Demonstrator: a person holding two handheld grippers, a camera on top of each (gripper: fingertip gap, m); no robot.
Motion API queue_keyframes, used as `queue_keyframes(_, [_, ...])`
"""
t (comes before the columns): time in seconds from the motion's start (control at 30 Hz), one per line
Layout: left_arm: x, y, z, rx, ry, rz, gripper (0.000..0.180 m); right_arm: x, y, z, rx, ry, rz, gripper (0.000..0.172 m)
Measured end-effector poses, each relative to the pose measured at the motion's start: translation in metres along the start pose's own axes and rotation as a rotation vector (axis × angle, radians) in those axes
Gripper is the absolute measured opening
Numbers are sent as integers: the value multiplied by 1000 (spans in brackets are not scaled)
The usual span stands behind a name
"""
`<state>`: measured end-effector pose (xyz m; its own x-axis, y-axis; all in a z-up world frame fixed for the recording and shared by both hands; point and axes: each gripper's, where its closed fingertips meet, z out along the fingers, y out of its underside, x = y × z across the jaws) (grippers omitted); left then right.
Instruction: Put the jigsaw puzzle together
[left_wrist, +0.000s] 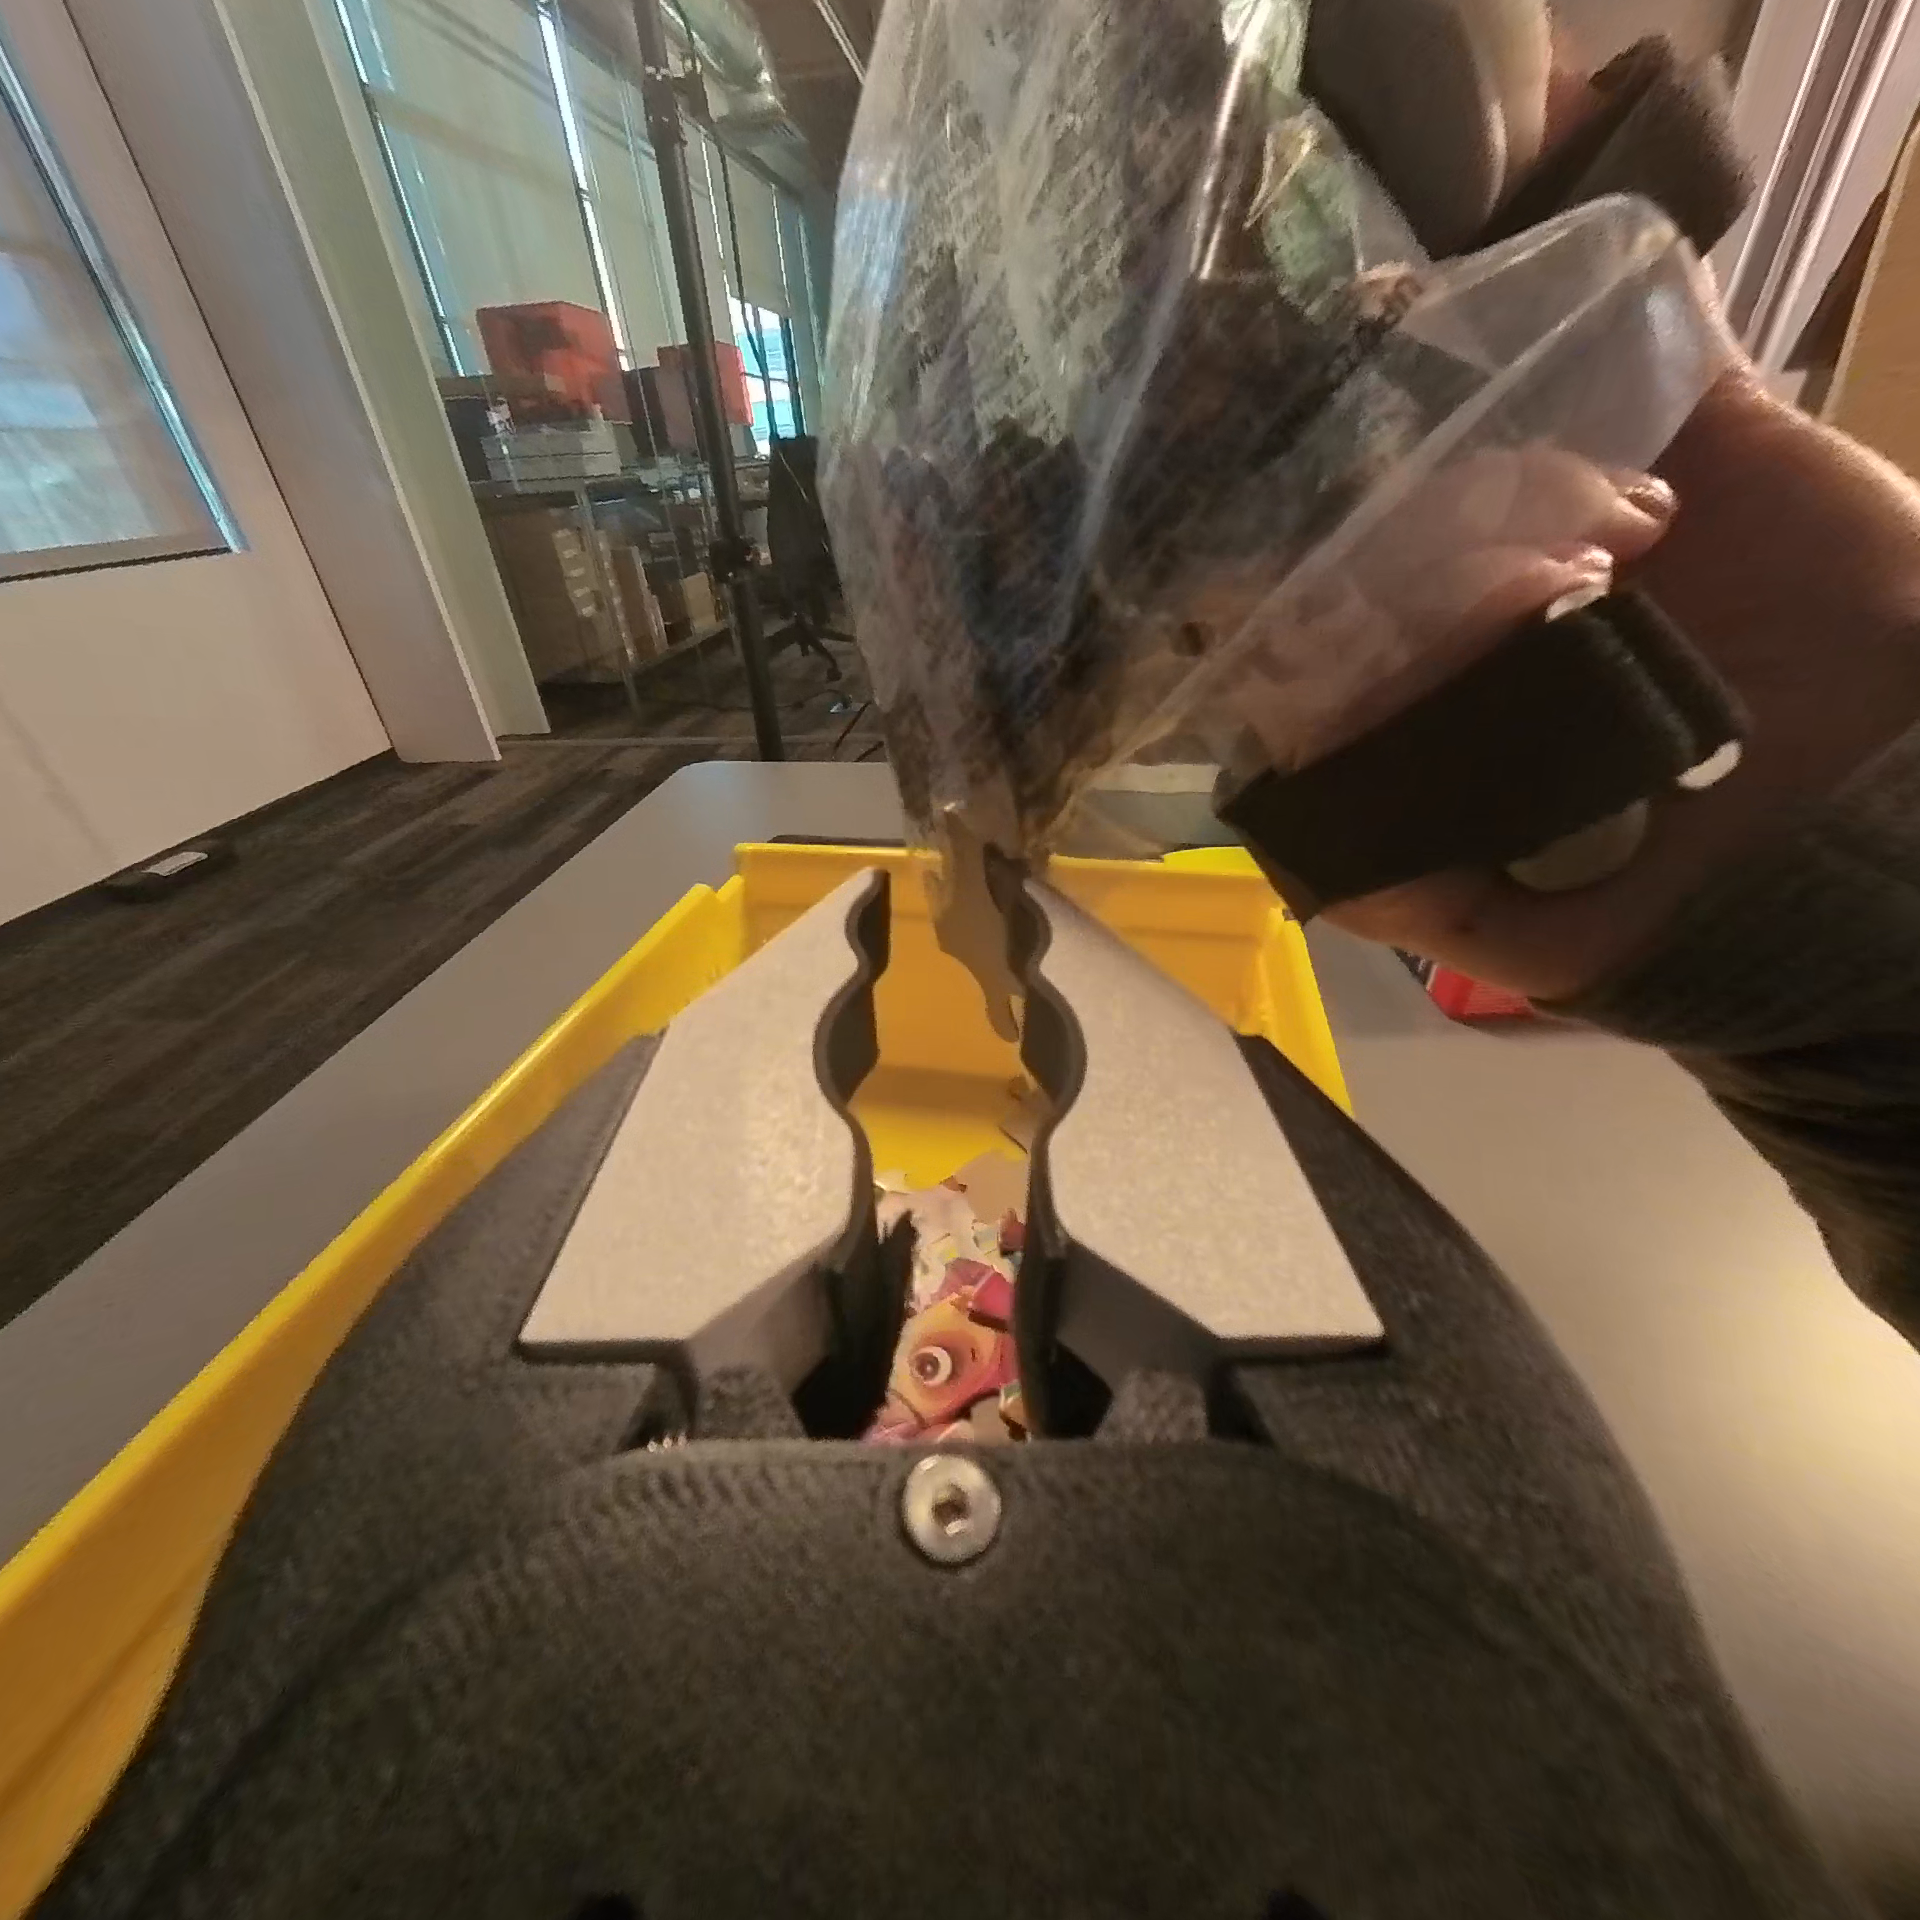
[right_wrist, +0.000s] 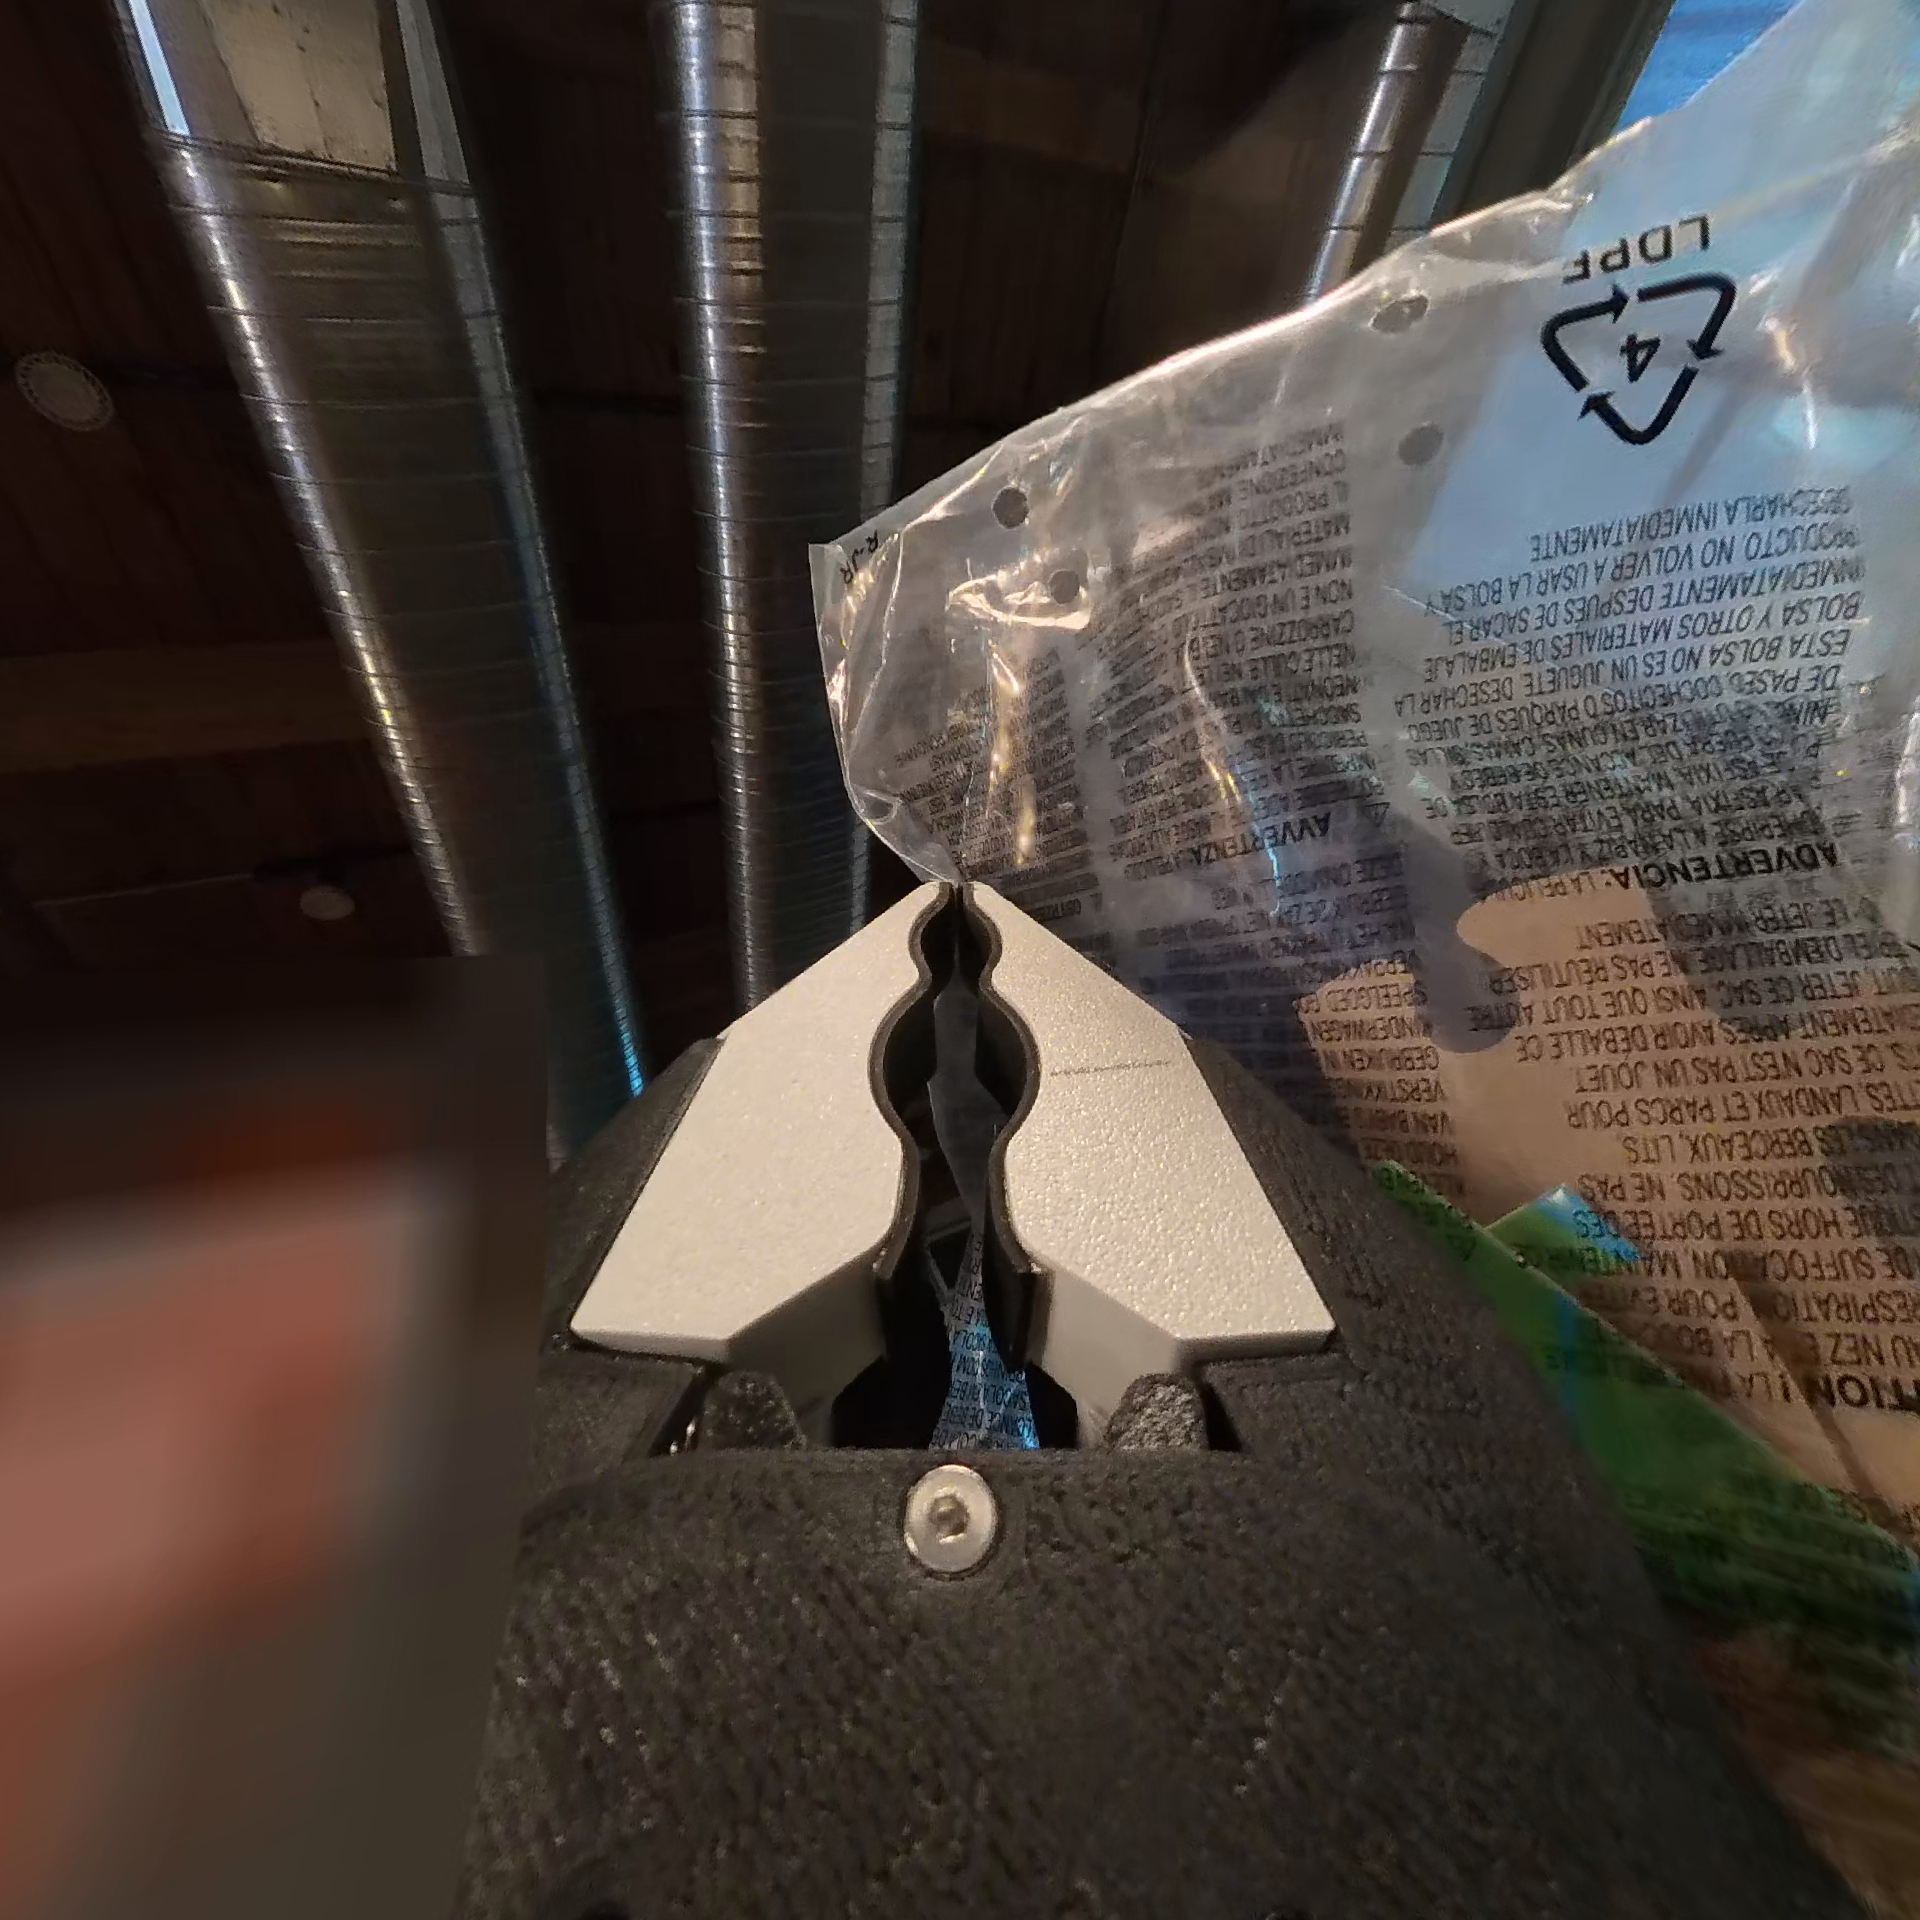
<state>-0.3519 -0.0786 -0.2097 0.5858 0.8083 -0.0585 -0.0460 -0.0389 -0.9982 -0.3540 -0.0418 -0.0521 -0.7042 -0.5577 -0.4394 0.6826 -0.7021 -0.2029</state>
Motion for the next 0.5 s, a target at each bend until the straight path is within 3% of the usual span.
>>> queue_keyframes(0.17, [2, 14, 6, -58, 17, -11, 19, -5, -1, 1, 2, -21, 4, 0])
queue_keyframes(0.23, [2, 19, 7, -80, 13, -10, 0, -6, 0, 1, -3, -26, 4, 0])
queue_keyframes(0.5, [-13, 32, 1, -148, -19, 38, 2, -7, -10, -4, 6, -15, -25, 0])
